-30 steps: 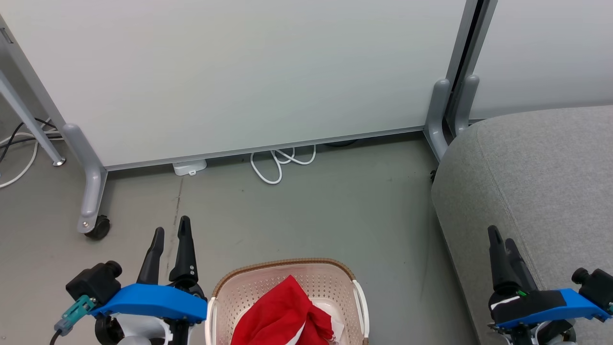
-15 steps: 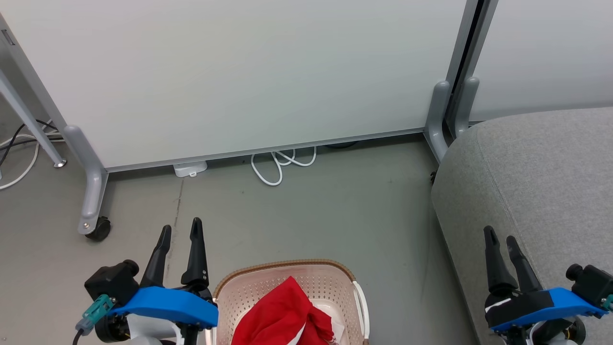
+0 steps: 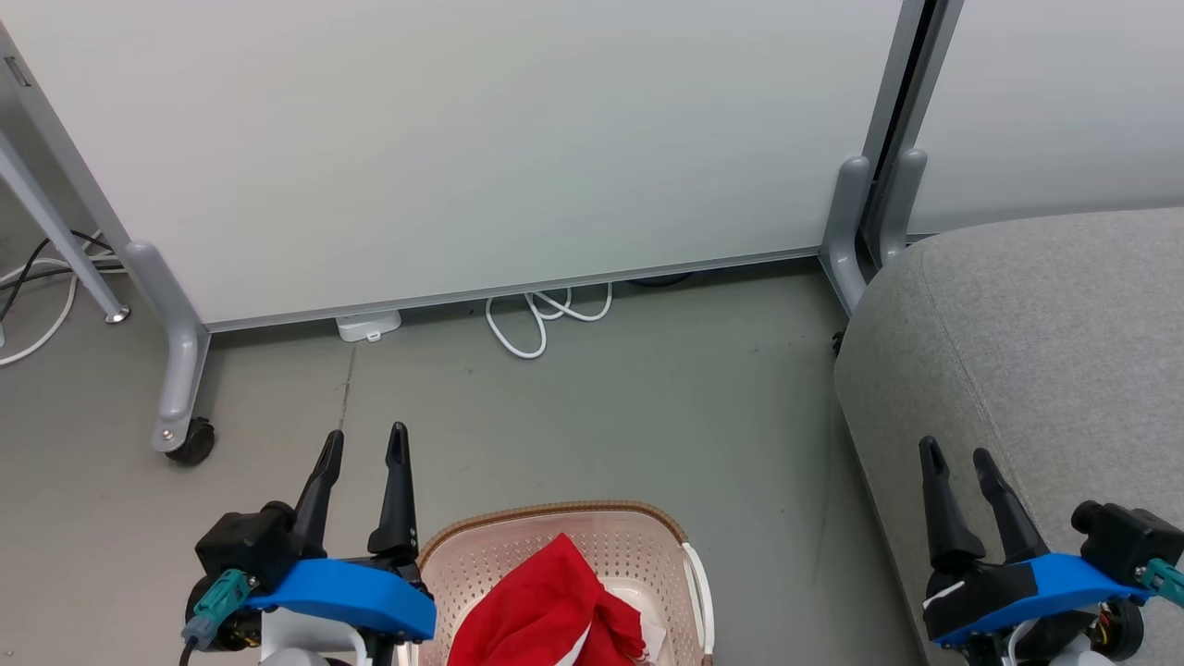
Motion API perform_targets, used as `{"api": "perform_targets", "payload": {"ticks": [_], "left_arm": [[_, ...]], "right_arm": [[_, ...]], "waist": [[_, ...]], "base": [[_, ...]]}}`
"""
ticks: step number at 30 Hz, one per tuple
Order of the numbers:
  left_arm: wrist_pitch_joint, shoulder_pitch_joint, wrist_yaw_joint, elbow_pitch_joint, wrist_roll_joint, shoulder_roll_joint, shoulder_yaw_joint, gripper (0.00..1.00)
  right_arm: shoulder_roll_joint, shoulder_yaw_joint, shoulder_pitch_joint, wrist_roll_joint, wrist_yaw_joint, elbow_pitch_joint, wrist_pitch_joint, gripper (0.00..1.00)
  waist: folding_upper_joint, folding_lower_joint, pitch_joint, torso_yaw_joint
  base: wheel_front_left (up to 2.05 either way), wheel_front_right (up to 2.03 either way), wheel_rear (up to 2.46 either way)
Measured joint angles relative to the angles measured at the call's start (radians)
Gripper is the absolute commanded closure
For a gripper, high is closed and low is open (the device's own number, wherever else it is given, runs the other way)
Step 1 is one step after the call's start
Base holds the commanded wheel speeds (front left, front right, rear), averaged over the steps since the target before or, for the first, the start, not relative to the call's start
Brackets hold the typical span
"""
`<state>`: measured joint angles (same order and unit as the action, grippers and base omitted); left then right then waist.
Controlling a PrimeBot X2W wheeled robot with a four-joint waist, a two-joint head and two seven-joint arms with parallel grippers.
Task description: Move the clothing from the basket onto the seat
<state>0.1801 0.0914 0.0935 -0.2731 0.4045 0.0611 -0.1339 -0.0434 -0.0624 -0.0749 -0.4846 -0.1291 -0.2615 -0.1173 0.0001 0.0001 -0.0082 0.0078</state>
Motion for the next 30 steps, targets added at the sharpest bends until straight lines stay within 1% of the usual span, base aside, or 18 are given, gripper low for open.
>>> {"api": "perform_targets", "payload": {"ticks": [9,17,30], "left_arm": [[0.024,0.001,0.0,-0.01,-0.074,-0.001,-0.002,0.0],[0.039,0.001,0.001,-0.022,-0.103,-0.004,-0.001,0.0],[0.061,0.006,0.004,-0.049,-0.153,-0.009,0.0,0.0]], "right_arm": [[-0.001,0.008,0.002,0.091,0.0,0.021,-0.003,0.0],[-0.002,0.019,0.011,0.145,0.0,0.028,-0.004,0.0],[-0.003,0.013,0.013,0.269,0.0,0.04,-0.003,0.0]], "waist": [[0.0,0.0,-0.001,0.002],[0.0,0.0,-0.004,0.006],[0.0,-0.0001,-0.004,0.009]], "base": [[0.0,0.0,0.0],[0.0,0.0,0.0],[0.0,0.0,0.0]]}}
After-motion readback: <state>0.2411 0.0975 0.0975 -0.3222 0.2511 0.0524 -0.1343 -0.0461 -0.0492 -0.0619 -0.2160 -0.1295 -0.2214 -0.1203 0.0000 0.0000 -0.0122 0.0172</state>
